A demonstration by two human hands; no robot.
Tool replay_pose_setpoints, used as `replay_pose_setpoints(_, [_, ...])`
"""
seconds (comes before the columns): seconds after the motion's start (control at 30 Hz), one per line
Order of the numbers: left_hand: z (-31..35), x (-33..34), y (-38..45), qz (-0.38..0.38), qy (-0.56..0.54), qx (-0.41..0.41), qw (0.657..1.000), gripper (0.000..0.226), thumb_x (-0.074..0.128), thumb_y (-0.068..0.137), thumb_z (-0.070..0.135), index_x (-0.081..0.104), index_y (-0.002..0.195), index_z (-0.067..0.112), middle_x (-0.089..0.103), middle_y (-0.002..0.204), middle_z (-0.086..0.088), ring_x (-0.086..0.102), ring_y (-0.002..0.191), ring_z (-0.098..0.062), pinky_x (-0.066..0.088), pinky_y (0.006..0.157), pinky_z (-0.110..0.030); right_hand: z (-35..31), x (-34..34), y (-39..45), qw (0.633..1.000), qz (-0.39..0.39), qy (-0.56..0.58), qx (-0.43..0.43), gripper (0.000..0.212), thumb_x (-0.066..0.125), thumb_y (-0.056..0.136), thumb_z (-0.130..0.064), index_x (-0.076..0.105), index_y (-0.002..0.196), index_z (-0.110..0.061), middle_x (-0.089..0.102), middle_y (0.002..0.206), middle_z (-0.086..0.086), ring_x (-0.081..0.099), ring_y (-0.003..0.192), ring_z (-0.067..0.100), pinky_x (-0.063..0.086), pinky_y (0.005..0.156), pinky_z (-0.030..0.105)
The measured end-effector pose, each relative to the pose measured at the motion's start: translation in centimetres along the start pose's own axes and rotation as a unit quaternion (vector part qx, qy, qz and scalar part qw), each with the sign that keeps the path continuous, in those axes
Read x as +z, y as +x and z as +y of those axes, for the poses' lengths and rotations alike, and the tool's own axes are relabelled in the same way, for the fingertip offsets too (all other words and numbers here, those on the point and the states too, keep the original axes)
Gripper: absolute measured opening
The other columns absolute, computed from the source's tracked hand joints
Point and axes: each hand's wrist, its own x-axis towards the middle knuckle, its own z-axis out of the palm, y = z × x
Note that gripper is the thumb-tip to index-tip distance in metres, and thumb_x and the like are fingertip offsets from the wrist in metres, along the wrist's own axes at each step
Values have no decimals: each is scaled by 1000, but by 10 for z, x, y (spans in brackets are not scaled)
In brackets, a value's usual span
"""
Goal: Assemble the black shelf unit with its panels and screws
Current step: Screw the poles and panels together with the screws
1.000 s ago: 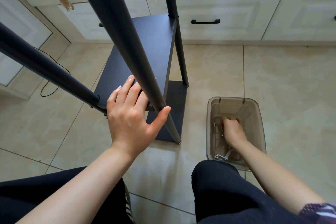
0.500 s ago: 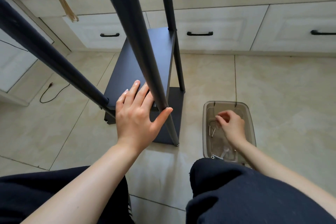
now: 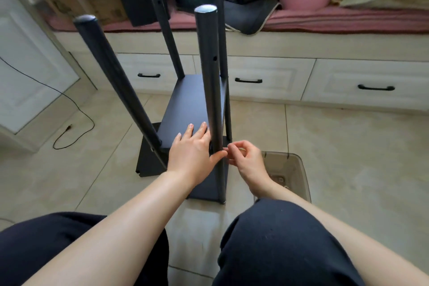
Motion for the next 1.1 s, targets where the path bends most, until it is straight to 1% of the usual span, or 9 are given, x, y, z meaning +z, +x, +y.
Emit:
replay_pose_setpoints(0.1, [4,-2,-2,-32,-41,-25,998,74,37,97,68,18,159,34,9,168,14,0,156,-23,9,114,-74,-3,15,0,999,9,-28,14,13,53,102,-29,59,101,-18,70,96,7,69,93,20,58,86,37])
replay_pose_setpoints(0.37, [0,-2,-6,-35,-68,-26,997,74,36,97,67,11,160,36,5,168,13,-4,156,-27,4,112,-76,1,30,9,996,2,-88,18,20,46,104,-29,50,108,-9,61,107,16,58,91,20,49,76,34])
replay_pose_setpoints(0.47, [-10,-5,-6,-33,-81,-23,996,73,37,97,67,13,159,38,7,168,15,-2,156,-27,6,111,-77,0,38,12,993,3,-121,-13,17,47,104,-27,49,106,-10,60,103,12,57,89,18,43,70,23])
replay_pose_setpoints(0.63, [-44,-23,-7,-23,-116,-25,993,68,44,95,65,25,155,37,29,161,13,13,154,-27,22,110,-77,-6,60,17,992,-3,-113,-54,12,52,102,-25,51,102,-14,60,98,5,61,91,17,50,75,25])
replay_pose_setpoints(0.73, [-67,-33,-11,0,-187,-56,981,60,51,94,62,42,146,32,51,142,2,42,140,-30,37,108,-67,-15,79,21,994,-24,-85,-65,8,54,101,-27,51,99,-19,63,94,1,65,82,8,50,63,14])
replay_pose_setpoints(0.8, [-85,-33,-13,8,-238,-79,968,66,54,93,61,38,150,32,53,142,-4,51,132,-27,42,111,-51,-19,91,24,995,-44,-68,-62,8,54,101,-27,52,100,-19,66,91,3,68,80,5,52,63,16])
replay_pose_setpoints(0.9, [-114,-28,-20,4,-277,-100,956,72,55,94,60,29,156,33,45,153,2,43,140,-21,37,110,-37,-20,109,26,994,-81,-58,-47,8,55,101,-26,52,102,-19,69,84,5,70,78,8,54,72,25])
replay_pose_setpoints(1.0, [-144,-16,-31,-22,-343,-120,931,74,55,94,59,23,157,38,35,160,8,36,145,-17,35,113,-38,-19,127,25,989,-114,-78,-46,10,55,101,-28,52,105,-20,68,76,-3,69,78,4,50,69,15])
replay_pose_setpoints(1.1, [-170,-2,-37,-31,-386,-134,912,74,56,93,60,21,156,42,38,158,9,38,144,-16,36,112,-35,-18,145,26,988,-124,-81,-47,8,56,100,-26,53,104,-20,68,77,-2,68,76,2,49,64,12])
